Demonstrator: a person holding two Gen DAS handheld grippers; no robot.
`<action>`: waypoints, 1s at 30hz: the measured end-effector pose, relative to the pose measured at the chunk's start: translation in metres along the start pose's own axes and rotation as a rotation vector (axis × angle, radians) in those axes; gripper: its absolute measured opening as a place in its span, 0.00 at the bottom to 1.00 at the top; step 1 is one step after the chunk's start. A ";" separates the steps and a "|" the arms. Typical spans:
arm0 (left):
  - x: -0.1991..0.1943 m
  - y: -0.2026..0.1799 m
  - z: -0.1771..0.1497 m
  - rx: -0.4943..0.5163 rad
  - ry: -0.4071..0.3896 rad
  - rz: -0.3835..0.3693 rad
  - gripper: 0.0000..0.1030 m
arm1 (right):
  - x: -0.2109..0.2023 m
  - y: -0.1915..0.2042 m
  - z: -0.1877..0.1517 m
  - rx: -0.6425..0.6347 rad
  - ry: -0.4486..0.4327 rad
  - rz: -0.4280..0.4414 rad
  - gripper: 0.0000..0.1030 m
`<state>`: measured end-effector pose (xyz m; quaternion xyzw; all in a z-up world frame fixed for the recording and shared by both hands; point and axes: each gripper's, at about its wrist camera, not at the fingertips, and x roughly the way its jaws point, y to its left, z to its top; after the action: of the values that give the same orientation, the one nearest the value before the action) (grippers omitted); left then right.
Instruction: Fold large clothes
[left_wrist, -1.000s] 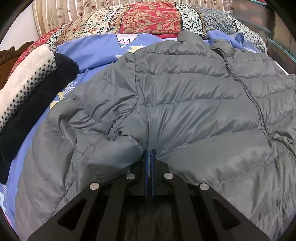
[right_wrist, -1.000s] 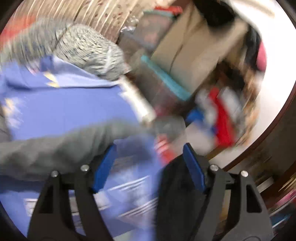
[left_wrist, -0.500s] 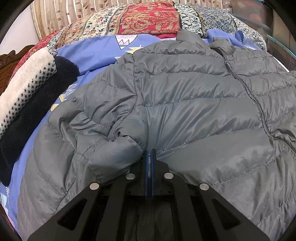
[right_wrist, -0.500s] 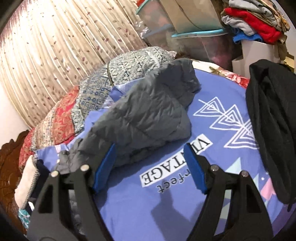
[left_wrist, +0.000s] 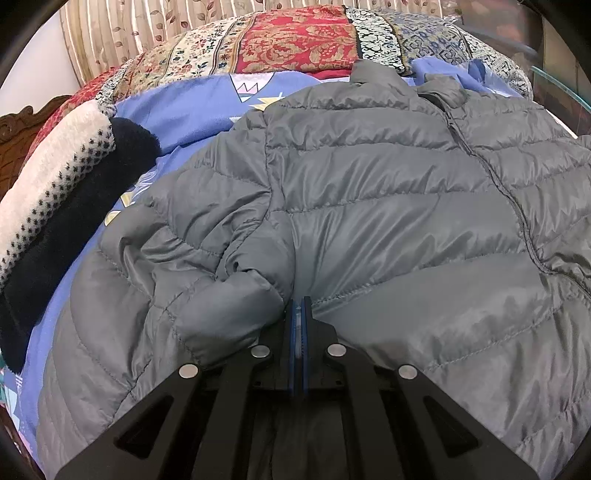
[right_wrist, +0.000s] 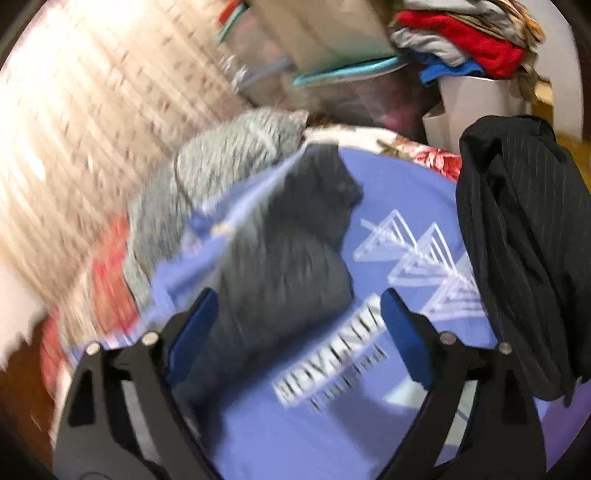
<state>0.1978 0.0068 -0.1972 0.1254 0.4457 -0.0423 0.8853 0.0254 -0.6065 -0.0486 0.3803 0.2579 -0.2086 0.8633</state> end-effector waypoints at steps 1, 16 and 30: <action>0.000 0.000 0.000 -0.002 -0.001 -0.001 0.26 | 0.004 0.002 0.014 0.042 -0.008 0.004 0.86; 0.000 -0.003 0.000 0.014 0.000 0.020 0.26 | 0.137 0.035 0.083 0.007 0.162 -0.121 0.05; -0.063 -0.050 0.033 0.008 0.043 -0.241 0.26 | 0.093 -0.097 0.023 0.069 -0.017 -0.214 0.04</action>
<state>0.1763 -0.0524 -0.1375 0.0753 0.4762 -0.1477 0.8636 0.0501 -0.6997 -0.1450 0.3784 0.2824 -0.3117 0.8246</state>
